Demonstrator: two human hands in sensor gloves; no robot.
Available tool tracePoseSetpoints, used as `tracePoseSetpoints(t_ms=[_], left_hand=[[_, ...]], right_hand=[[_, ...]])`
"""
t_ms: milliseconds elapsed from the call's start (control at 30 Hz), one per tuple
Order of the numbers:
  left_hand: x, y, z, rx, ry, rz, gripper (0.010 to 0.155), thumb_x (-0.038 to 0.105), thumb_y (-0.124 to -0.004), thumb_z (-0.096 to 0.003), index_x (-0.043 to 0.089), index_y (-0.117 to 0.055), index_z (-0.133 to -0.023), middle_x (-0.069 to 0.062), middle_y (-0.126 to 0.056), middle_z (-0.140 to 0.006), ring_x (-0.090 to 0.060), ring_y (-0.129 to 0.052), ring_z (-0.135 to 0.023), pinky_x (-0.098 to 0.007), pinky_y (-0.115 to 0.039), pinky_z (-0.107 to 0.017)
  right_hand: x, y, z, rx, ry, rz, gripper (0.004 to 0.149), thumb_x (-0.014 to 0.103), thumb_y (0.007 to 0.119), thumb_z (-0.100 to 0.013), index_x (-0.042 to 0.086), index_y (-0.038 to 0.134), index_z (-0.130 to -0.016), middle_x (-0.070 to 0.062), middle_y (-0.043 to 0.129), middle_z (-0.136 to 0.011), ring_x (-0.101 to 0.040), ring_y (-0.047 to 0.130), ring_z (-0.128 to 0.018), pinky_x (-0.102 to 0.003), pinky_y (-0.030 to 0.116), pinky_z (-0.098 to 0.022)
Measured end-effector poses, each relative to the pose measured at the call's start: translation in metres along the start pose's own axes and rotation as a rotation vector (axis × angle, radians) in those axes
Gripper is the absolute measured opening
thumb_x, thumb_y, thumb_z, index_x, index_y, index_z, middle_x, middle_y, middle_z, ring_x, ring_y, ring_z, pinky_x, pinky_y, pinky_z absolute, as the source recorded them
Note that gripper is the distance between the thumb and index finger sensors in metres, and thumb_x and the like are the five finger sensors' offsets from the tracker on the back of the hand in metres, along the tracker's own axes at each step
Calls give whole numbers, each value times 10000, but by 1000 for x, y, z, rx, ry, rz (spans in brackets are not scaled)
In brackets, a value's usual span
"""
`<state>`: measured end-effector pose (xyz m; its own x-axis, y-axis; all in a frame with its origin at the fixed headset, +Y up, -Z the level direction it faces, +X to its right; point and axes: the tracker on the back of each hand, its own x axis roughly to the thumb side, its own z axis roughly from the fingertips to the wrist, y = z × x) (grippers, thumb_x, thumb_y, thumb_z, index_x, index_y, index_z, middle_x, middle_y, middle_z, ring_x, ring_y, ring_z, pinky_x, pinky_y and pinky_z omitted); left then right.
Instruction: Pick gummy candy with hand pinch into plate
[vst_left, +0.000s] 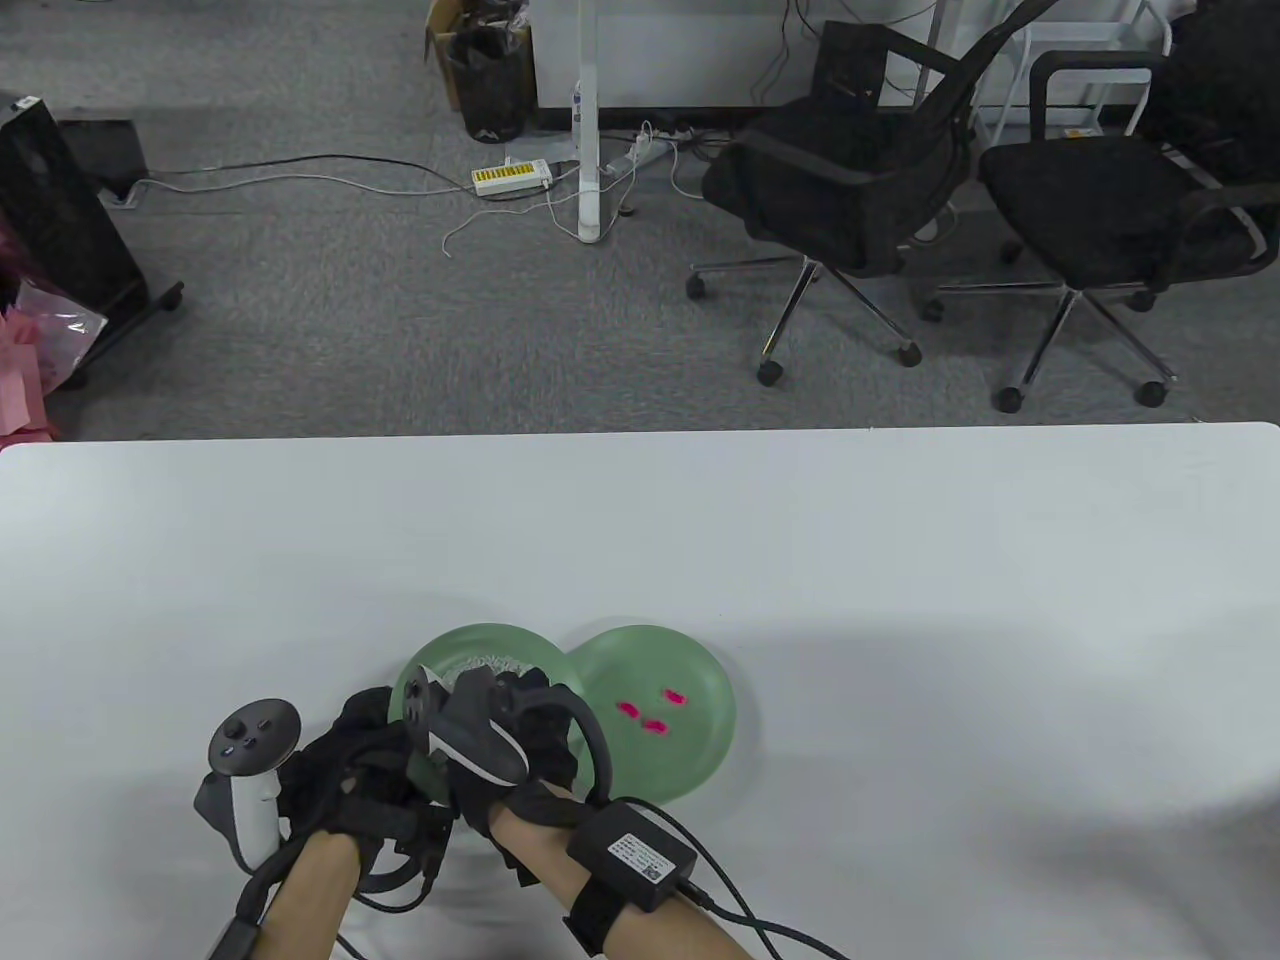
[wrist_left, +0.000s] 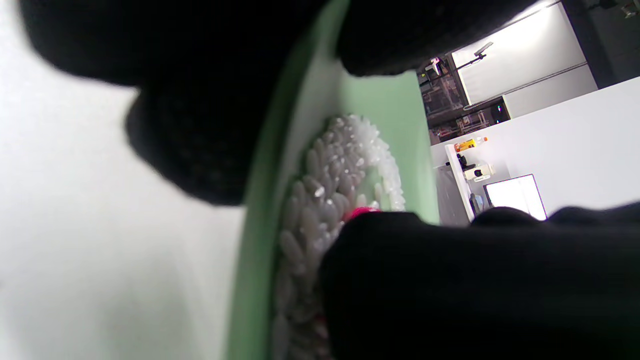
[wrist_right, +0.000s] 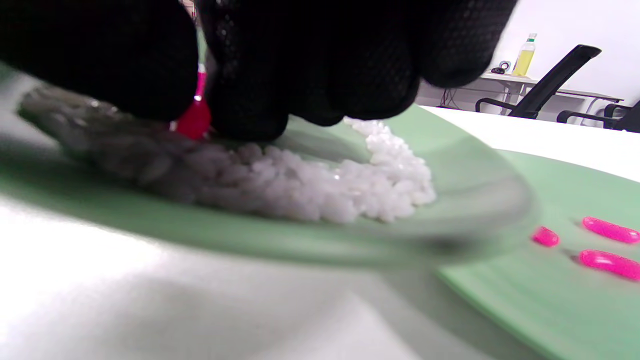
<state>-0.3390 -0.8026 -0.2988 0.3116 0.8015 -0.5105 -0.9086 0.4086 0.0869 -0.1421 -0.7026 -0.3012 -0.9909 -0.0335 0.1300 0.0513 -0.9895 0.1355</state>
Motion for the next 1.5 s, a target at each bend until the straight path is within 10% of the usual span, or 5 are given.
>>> tracePoseSetpoints(t_ms=[467, 733, 967, 1500], left_hand=[[-4, 3, -3, -4, 23, 19, 556, 298, -797, -421, 238, -746, -971, -15, -994, -779, -292, -1093, -224, -304, -933, -145], [-10, 10, -9, 24, 32, 20, 556, 296, -801, -420, 235, -751, -970, -19, -997, -777, -297, -1091, -224, -309, -931, -145], [-13, 13, -14, 35, 39, 22, 556, 296, -801, -420, 233, -751, -970, -21, -997, -776, -297, -1091, -224, -309, -930, -146], [-18, 13, -21, 23, 37, 23, 555, 297, -800, -421, 233, -752, -970, -20, -998, -774, -296, -1089, -223, -309, -929, -146]], right_hand=[[-16, -8, -2, -24, -1, -118, 446, 480, 887, -312, 189, 954, -643, -9, 911, -737, -306, 873, -672, -535, 707, -612], [-99, -38, -19, -107, 103, -247, 443, 478, 882, -316, 194, 949, -650, -6, 905, -745, -303, 871, -678, -535, 708, -612], [-157, 6, -44, -17, 202, -147, 440, 473, 882, -312, 196, 949, -648, -5, 904, -746, -305, 871, -678, -538, 708, -609], [-142, 44, -57, 0, 181, 80, 432, 464, 895, -313, 218, 962, -661, 14, 911, -752, -291, 878, -685, -529, 710, -615]])
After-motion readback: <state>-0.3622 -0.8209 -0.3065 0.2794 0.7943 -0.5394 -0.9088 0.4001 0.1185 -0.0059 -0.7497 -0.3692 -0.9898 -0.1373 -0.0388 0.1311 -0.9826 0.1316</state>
